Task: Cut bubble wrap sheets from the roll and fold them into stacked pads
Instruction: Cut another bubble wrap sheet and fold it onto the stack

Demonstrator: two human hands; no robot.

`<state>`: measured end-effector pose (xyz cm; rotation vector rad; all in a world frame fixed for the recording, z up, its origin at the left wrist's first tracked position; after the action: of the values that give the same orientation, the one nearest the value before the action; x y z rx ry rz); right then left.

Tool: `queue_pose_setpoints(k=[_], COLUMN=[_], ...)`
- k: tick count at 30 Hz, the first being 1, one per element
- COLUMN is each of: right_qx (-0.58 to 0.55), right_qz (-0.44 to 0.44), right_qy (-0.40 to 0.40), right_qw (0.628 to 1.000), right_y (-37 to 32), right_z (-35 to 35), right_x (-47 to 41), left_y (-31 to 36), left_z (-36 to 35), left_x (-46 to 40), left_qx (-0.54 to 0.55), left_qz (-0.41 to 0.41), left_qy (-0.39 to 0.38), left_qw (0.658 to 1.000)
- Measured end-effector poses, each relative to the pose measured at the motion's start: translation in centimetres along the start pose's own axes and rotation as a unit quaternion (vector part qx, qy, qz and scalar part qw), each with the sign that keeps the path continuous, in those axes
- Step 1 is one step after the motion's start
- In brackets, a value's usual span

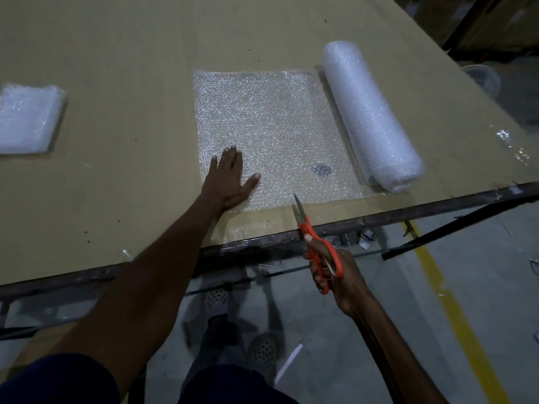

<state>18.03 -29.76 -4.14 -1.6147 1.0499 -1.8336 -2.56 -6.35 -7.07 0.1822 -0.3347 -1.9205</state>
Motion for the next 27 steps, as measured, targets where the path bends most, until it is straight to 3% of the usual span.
queue_pose_setpoints(k=[27], right_qx=[-0.009], right_qz=[0.002], right_qy=[0.045], right_qw=[0.999], right_y=[0.6], right_z=[-0.2], right_x=[-1.4], left_y=[-0.3], left_z=[-0.6], left_x=[0.2], left_qx=[0.001], left_qz=[0.001], left_qy=[0.018], left_qw=[1.000])
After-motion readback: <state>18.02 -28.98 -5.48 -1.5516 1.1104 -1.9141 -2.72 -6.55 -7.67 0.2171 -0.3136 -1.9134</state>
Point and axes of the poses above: each hand's wrist, its own x-axis away from the middle knuckle, its own z-axis out of the back of the hand, y = z × x, the point moved 7 cm from there along -x, towards the middle knuckle
